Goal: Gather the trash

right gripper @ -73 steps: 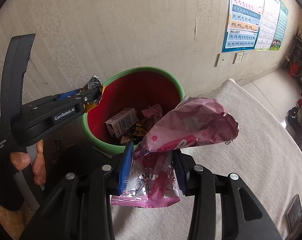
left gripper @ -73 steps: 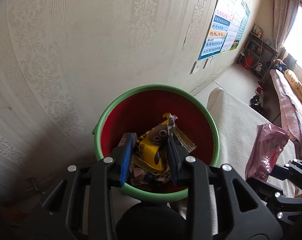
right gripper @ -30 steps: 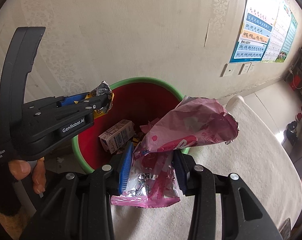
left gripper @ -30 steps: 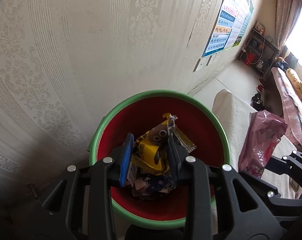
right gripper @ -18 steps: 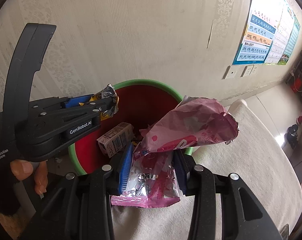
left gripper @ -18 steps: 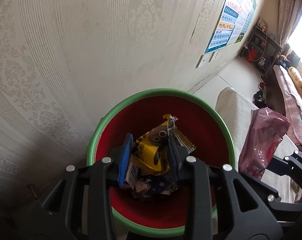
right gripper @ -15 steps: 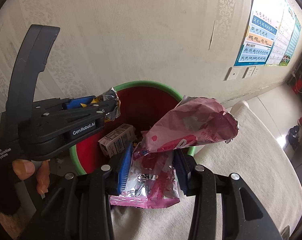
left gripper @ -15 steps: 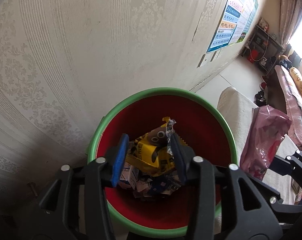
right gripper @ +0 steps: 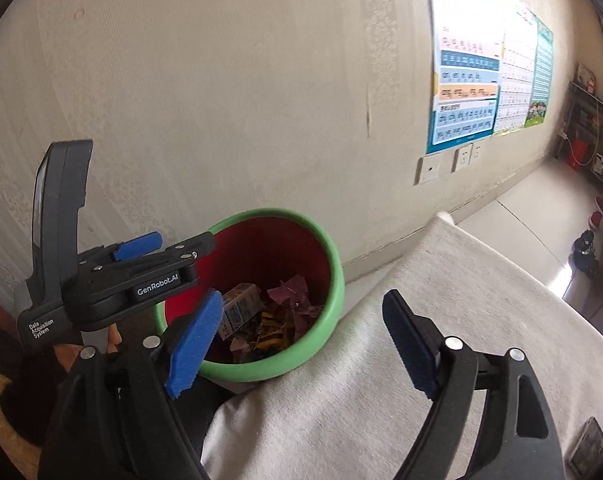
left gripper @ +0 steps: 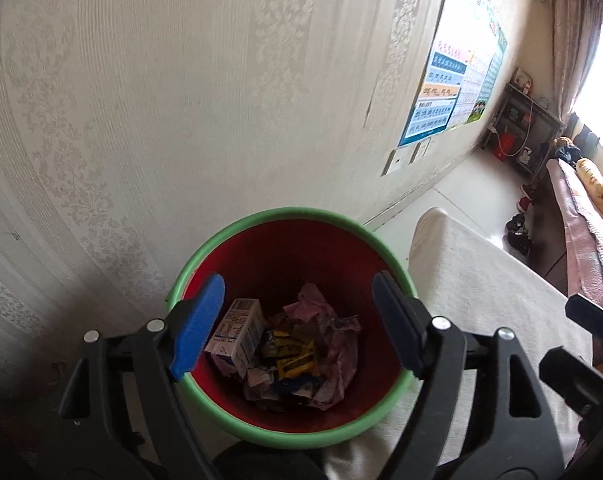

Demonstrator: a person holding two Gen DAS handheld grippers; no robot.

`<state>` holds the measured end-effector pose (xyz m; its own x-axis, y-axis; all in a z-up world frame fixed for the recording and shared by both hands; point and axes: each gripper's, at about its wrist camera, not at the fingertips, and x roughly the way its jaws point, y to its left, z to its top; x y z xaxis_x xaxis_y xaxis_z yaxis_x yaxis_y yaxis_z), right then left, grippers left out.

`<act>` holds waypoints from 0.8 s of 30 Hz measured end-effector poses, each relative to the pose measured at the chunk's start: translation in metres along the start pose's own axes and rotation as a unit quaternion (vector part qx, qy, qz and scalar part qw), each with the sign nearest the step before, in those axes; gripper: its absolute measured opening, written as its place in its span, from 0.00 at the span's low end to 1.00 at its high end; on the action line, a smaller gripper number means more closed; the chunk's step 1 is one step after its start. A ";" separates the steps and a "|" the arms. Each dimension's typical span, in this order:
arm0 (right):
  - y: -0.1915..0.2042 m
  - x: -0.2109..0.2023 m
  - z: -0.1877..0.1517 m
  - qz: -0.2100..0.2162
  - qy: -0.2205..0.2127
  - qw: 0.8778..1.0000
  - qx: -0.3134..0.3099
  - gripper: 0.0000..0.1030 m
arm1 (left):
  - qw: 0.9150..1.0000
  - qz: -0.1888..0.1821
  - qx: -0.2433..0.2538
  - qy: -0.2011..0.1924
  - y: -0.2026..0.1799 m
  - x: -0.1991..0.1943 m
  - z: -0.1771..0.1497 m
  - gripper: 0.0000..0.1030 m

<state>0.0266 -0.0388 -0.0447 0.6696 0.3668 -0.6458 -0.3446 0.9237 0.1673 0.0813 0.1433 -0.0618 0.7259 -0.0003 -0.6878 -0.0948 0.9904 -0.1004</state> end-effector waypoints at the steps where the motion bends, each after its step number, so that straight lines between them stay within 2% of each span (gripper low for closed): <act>1: -0.008 -0.012 -0.003 -0.007 -0.013 1.000 0.007 0.88 | 1.000 -0.005 0.003 -0.011 -0.010 -0.008 -0.001 0.75; 3: -0.025 -0.033 -0.008 -0.013 -0.043 0.999 0.020 0.94 | 0.999 -0.014 0.009 -0.038 -0.032 -0.025 -0.001 0.78; 7: -0.054 -0.080 -0.027 -0.020 -0.134 0.990 0.035 0.94 | 0.994 -0.022 0.009 -0.109 -0.071 -0.060 -0.003 0.94; 10: -0.076 -0.105 -0.042 -0.054 -0.191 0.979 0.041 0.94 | 0.985 -0.008 0.012 -0.171 -0.100 -0.086 -0.004 0.95; 12: -0.093 -0.115 -0.048 -0.083 -0.204 0.974 0.055 0.94 | 0.979 -0.003 0.018 -0.201 -0.117 -0.099 -0.004 0.95; 18: -0.139 -0.152 -0.051 -0.092 -0.235 0.958 0.133 0.94 | 0.967 -0.017 0.023 -0.252 -0.152 -0.128 -0.006 0.95; 21: -0.145 -0.159 -0.051 -0.115 -0.242 0.954 0.133 0.94 | 0.965 -0.013 0.040 -0.260 -0.164 -0.133 -0.011 0.95; 24: -0.143 -0.155 -0.052 -0.132 -0.229 0.957 0.122 0.94 | 0.964 -0.010 0.070 -0.255 -0.173 -0.130 -0.015 0.95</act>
<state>-0.0625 -0.2336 -0.0070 0.9492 0.0759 -0.3055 0.0027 0.9685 0.2490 -0.0065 -0.0301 0.0339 0.9709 0.0126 -0.2392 -0.0100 0.9999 0.0121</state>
